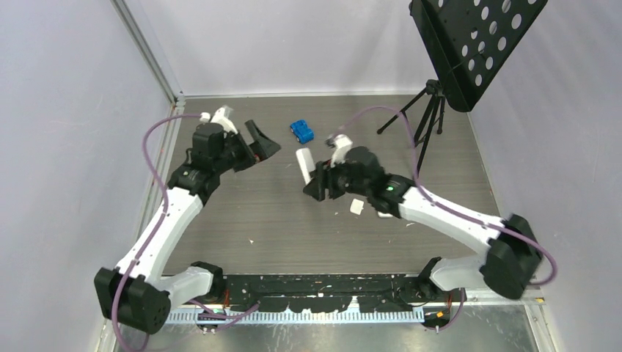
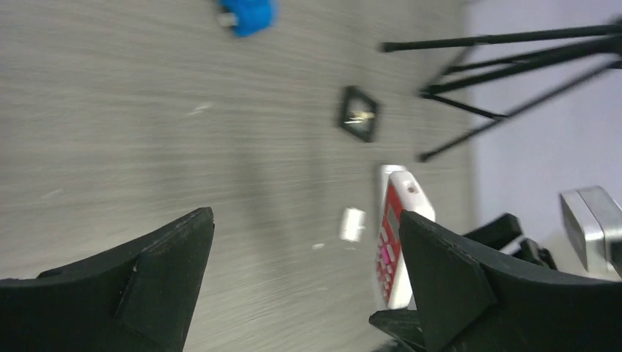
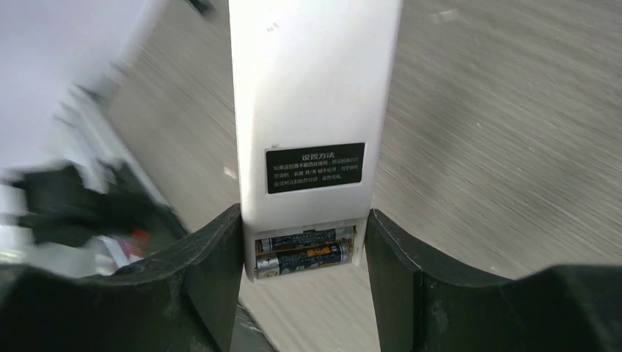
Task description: Load the batteries into the remote control
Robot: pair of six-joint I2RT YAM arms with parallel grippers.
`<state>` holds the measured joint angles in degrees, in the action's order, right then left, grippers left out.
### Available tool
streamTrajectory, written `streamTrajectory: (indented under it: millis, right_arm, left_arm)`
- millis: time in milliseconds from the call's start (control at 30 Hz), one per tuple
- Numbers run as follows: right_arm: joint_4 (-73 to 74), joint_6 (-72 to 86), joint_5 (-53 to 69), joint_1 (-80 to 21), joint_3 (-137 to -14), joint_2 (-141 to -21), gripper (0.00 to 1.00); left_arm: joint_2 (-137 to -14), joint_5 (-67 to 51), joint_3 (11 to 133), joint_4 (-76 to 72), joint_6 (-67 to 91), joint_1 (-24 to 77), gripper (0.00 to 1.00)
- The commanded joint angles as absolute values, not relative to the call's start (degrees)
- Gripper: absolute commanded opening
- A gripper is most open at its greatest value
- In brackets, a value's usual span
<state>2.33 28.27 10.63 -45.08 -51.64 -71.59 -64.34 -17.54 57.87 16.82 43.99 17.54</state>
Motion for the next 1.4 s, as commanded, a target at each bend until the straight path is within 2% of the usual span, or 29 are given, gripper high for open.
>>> streamTrajectory:
  millis: [0, 133, 367, 633, 800, 933, 1067, 1233, 1367]
  right_arm:
    - [19.4, 5.1, -2.7, -52.7, -61.0, -82.4, 0.28]
    - [25.8, -3.3, -7.3, -56.1, -67.2, -92.2, 0.26]
    - [34.9, -13.8, -11.5, -58.9, -76.0, -104.6, 0.27]
    - [39.4, -18.0, -6.8, -59.0, -82.4, -111.5, 0.29]
    - [48.4, -18.4, -2.5, -59.0, -88.6, -117.7, 0.42]
    - [48.9, -18.4, -3.1, -58.9, -89.4, -119.3, 0.48]
    - [49.0, -18.0, -3.3, -58.7, -89.3, -118.6, 0.58]
    - [46.4, -15.9, -0.9, -57.4, -86.1, -112.6, 0.69]
    - [41.2, -12.7, 4.0, -56.4, -80.5, -106.1, 0.74]
  left_arm:
    - [-58.5, 5.4, 59.4, 37.4, 33.6, 16.7, 1.00]
    - [-56.1, 8.7, 58.6, 39.5, 32.2, 16.4, 1.00]
    - [-54.3, 10.0, 57.6, 41.9, 30.8, 14.3, 1.00]
    - [-51.3, 8.7, 57.5, 42.0, 30.6, 13.2, 1.00]
    - [-51.8, 6.7, 57.4, 42.0, 30.4, 13.1, 1.00]
    - [-52.5, 5.6, 57.3, 41.9, 30.0, 13.1, 1.00]
    - [-52.9, 4.9, 57.0, 41.6, 30.1, 13.1, 1.00]
    - [-53.2, 4.6, 56.6, 41.1, 30.8, 13.1, 1.00]
    - [-53.3, 4.1, 56.0, 40.3, 31.2, 13.0, 1.00]
